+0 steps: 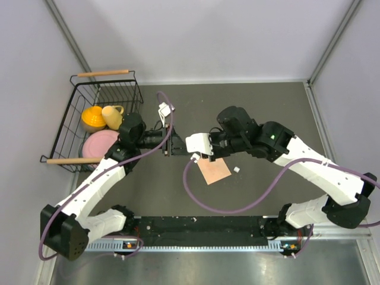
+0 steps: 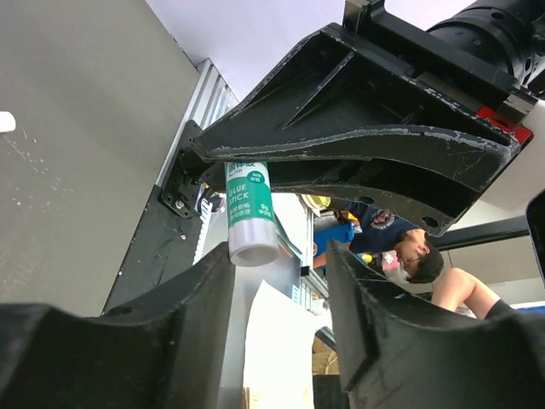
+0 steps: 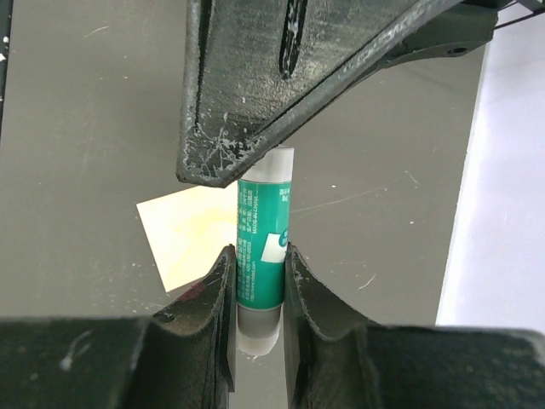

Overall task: Place the letter into the envelope and seal it
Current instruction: Screw the solid glue.

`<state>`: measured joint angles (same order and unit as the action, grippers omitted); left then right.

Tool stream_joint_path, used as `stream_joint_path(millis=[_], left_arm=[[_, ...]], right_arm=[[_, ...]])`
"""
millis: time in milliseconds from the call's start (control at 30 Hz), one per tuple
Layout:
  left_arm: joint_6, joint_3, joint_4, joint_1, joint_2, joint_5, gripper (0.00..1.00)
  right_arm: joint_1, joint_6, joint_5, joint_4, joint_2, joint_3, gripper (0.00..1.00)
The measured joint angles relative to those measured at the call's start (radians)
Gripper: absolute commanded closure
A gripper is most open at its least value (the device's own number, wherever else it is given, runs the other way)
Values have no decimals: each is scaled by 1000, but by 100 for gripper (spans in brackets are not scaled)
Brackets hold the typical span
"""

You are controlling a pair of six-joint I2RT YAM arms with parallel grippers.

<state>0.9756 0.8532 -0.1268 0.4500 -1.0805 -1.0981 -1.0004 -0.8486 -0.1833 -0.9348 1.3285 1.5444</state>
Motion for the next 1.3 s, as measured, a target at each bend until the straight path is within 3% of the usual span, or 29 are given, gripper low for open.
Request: stream_joint_path(millis=[300, 400, 500, 633, 733, 867, 900, 1000, 1167, 1300], left_arm=[[33, -6, -16, -6, -11, -9, 71], [30, -6, -15, -6, -11, -17, 70], [15, -6, -1, -3, -10, -24, 59], [-7, -5, 21, -3, -10, -18, 58], [-17, -4, 41, -3, -11, -12, 64], [-28, -1, 54, -1, -10, -13, 79], [-31, 0, 58, -1, -10, -12, 86], [-45, 2, 69, -1, -8, -10, 93], [-142, 9, 111, 3, 22, 19, 95], [-326, 9, 160, 22, 87, 52, 93]], right_arm=[[-14, -24, 19, 21, 0, -6, 100], [-14, -34, 3, 18, -5, -6, 100], [-14, -44, -13, 6, -6, -6, 100], [-25, -58, -34, -19, -6, -6, 100], [-27, -67, -35, -28, -6, -6, 100], [-32, -69, -27, -38, -6, -8, 100], [-32, -69, -26, -39, -6, -8, 100], [-32, -67, -22, -39, -6, -10, 100], [-34, -31, -24, -32, -5, -12, 100], [-31, 45, -72, -26, 1, -8, 100]])
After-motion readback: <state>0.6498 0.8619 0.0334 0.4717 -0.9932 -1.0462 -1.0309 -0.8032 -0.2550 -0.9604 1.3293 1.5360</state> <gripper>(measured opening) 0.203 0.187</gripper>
